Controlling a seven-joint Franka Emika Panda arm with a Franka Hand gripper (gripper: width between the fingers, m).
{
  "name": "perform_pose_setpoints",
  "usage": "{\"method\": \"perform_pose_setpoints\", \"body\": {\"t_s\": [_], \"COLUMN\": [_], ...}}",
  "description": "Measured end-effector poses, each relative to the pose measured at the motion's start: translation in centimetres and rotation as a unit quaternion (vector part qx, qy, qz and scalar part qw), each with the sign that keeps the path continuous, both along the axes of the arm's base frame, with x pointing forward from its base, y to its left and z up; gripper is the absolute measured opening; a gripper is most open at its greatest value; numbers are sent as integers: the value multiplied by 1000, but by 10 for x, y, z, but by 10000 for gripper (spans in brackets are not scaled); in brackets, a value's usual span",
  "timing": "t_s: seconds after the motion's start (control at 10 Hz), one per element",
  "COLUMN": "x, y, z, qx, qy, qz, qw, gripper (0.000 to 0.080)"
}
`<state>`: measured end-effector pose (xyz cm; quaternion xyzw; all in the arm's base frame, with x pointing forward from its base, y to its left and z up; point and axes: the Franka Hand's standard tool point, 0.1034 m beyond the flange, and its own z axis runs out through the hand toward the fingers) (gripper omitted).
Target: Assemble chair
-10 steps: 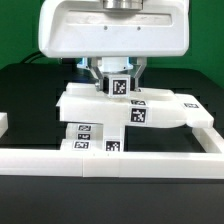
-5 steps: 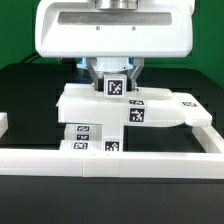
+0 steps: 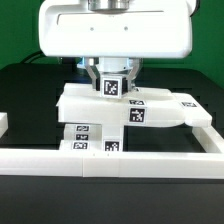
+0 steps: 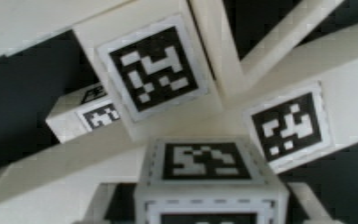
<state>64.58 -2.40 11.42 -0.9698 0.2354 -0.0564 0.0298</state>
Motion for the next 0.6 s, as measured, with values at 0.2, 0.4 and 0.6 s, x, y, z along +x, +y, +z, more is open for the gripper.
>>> {"method": "perform_pose_setpoints", "body": {"t_s": [0.2, 0.4, 0.6], "x": [0, -1, -2], "y": [0, -3, -3], "z": [0, -1, -1], "qx": [11, 43, 69], "qy": [2, 5, 14], "qz": [-70, -202, -320], "qw": [997, 978, 945], "gripper": [268, 268, 268]}}
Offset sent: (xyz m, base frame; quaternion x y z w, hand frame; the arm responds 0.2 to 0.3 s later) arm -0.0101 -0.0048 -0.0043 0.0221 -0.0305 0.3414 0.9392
